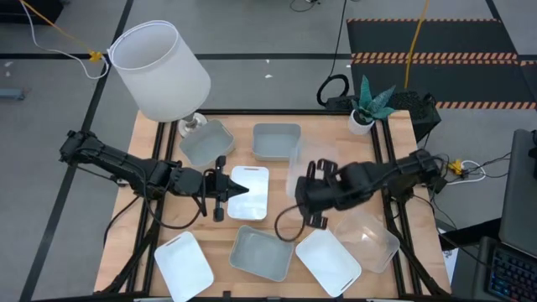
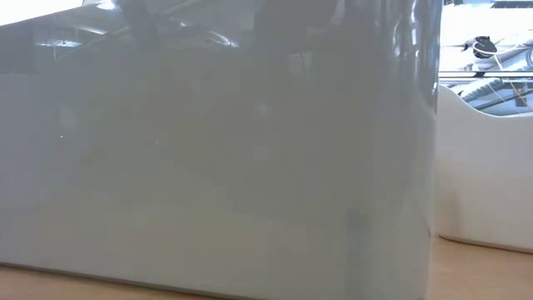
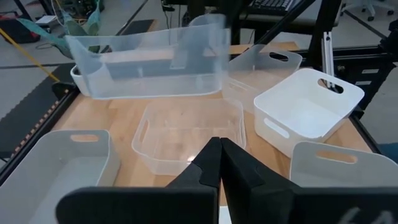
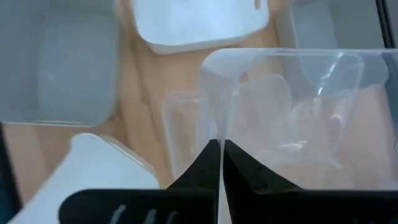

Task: Stack baskets by color
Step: Stack the top transparent bin on top of the middle transparent bin

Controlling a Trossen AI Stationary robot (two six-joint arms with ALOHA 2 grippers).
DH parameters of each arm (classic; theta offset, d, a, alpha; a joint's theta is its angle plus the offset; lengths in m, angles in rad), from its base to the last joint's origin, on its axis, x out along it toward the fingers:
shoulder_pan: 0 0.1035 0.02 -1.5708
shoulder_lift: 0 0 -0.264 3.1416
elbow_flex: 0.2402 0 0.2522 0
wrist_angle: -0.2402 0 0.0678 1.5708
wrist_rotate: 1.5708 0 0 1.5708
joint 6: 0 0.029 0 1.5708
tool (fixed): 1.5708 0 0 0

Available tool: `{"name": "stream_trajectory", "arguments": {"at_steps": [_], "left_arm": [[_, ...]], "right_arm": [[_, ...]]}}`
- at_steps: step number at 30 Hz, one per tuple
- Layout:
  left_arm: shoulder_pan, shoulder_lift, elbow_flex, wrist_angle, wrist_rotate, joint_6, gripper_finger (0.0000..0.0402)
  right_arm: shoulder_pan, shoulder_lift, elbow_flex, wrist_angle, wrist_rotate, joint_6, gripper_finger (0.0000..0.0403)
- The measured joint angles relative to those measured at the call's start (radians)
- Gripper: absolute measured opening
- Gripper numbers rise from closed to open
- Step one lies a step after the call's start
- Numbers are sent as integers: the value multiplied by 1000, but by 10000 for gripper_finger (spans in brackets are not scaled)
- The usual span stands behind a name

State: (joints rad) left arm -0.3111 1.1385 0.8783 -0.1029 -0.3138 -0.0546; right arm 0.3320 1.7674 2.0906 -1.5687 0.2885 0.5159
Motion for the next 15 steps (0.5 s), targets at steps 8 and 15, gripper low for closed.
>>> {"name": "stream_trajectory", "arguments": {"at_steps": [8, 15], "left_arm": [[0, 0, 0, 0, 0, -7, 8], [0, 0, 0, 1, 0, -7, 8]], "right_arm": [[94, 30, 20, -3, 29, 53, 0], [149, 68, 20, -3, 32, 75, 0]]}}
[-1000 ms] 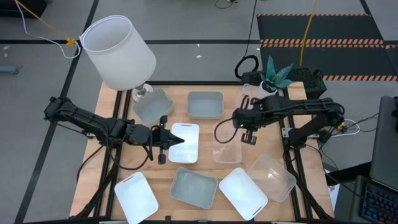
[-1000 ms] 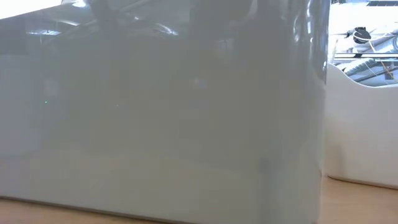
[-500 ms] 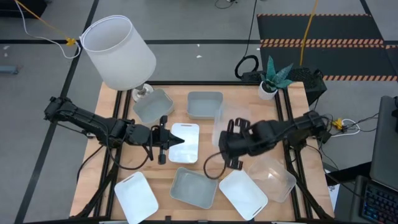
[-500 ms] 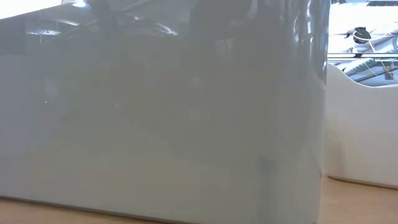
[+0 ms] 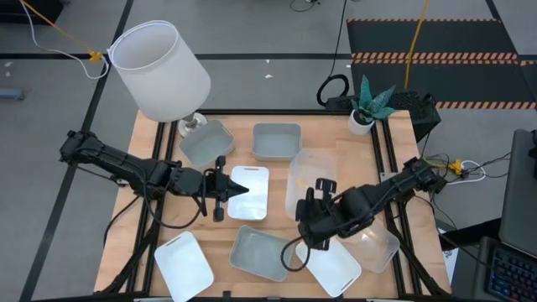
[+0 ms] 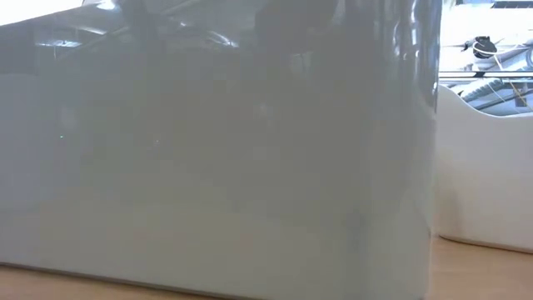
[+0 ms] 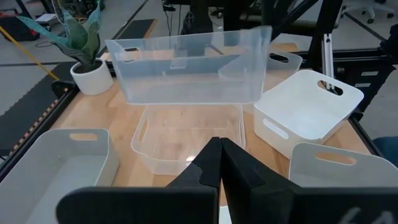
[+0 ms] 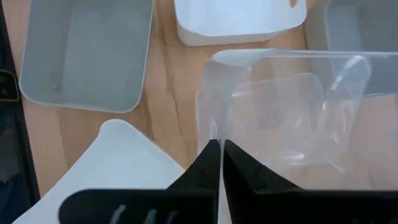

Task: Stack baskets by color
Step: Stack the top transparent bin on top of the middle transparent bin

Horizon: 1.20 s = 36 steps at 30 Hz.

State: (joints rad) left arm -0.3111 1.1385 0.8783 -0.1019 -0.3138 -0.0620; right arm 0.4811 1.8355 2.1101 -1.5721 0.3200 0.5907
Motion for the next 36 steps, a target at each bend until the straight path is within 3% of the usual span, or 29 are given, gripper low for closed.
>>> {"name": "stream_trajectory", "arguments": {"at_steps": [22, 36], "left_arm": [[0, 0, 0, 0, 0, -1, 8], [0, 0, 0, 1, 0, -3, 8]], "right_arm": [[27, 99, -1, 2, 20, -27, 0], [21, 99, -138, 5, 15, -30, 0]]}}
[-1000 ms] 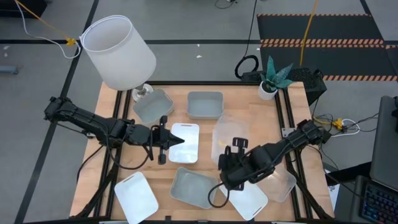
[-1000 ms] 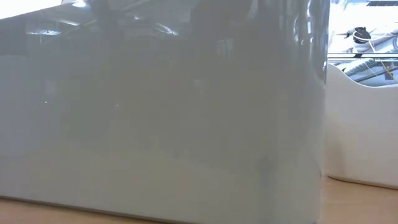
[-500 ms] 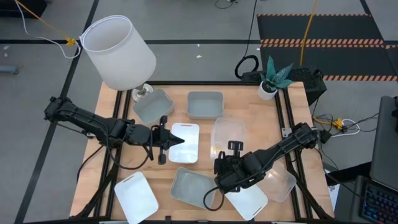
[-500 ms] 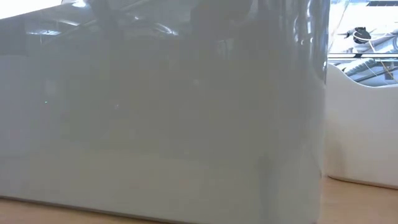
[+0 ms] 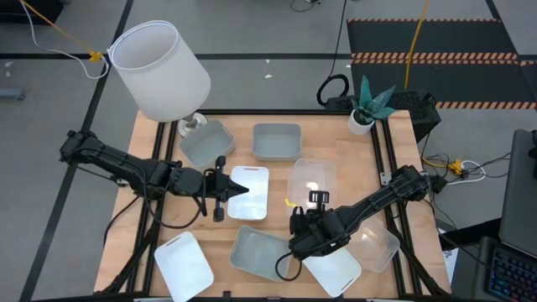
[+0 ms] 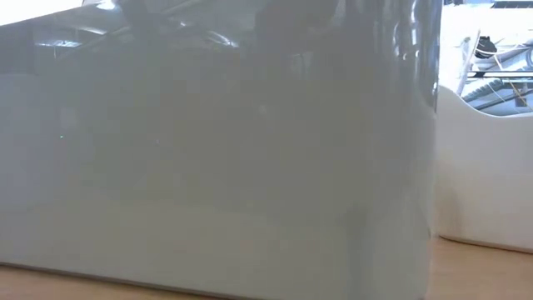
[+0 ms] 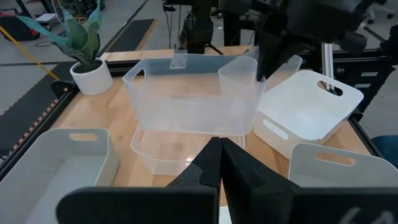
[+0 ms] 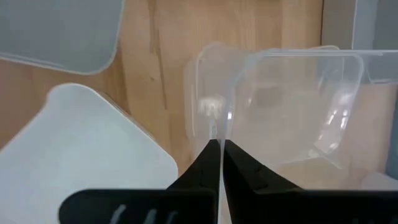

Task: Stack baskets by color
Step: Stack the top transparent bin on top of the middle transparent bin

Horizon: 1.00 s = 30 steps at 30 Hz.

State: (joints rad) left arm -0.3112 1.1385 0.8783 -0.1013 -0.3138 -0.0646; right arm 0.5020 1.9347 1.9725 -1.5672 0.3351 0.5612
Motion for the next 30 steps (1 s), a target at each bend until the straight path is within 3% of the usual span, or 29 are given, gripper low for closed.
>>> {"name": "stream_trajectory", "arguments": {"at_steps": [30], "left_arm": [[0, 0, 0, 0, 0, 3, 8]], "right_arm": [[-52, 0, -60, 90, -26, -62, 0]]}}
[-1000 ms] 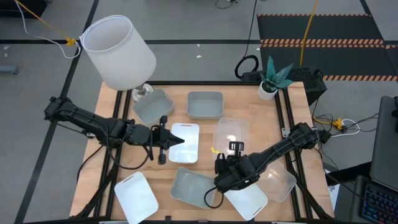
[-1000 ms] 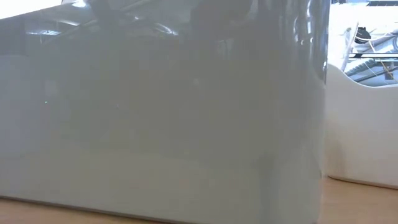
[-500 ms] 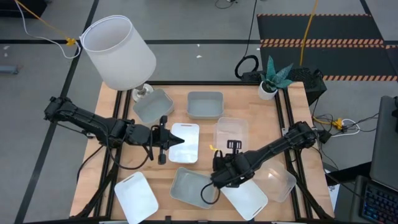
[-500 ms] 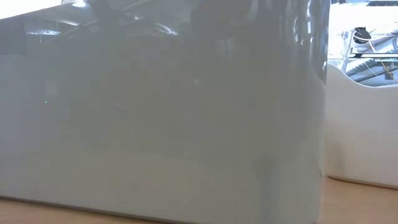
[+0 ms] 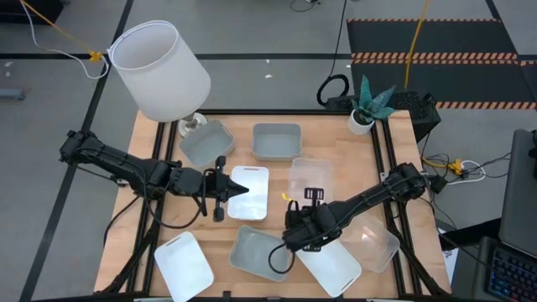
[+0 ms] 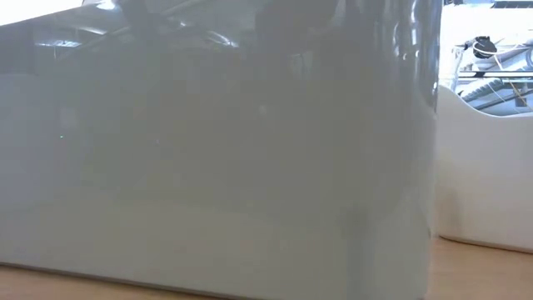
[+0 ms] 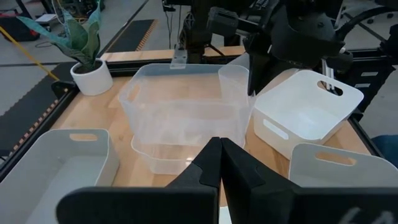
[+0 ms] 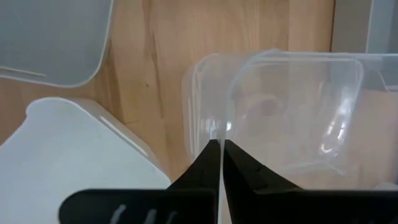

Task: Stack baskets by color
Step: Stack the top transparent bin on top of the middle transparent bin

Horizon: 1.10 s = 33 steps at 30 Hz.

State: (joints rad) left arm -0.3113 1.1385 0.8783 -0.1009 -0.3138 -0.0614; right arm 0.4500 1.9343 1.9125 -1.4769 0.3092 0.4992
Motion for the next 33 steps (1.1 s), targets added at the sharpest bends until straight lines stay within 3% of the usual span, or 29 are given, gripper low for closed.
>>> {"name": "stream_trajectory", "arguments": {"at_steps": [24, 33], "left_arm": [[0, 0, 0, 0, 0, -3, 8], [0, 0, 0, 0, 0, -4, 8]], "right_arm": [[-29, 0, -1, 15, -24, 13, 0], [-58, -1, -129, 53, -84, 2, 0]]}}
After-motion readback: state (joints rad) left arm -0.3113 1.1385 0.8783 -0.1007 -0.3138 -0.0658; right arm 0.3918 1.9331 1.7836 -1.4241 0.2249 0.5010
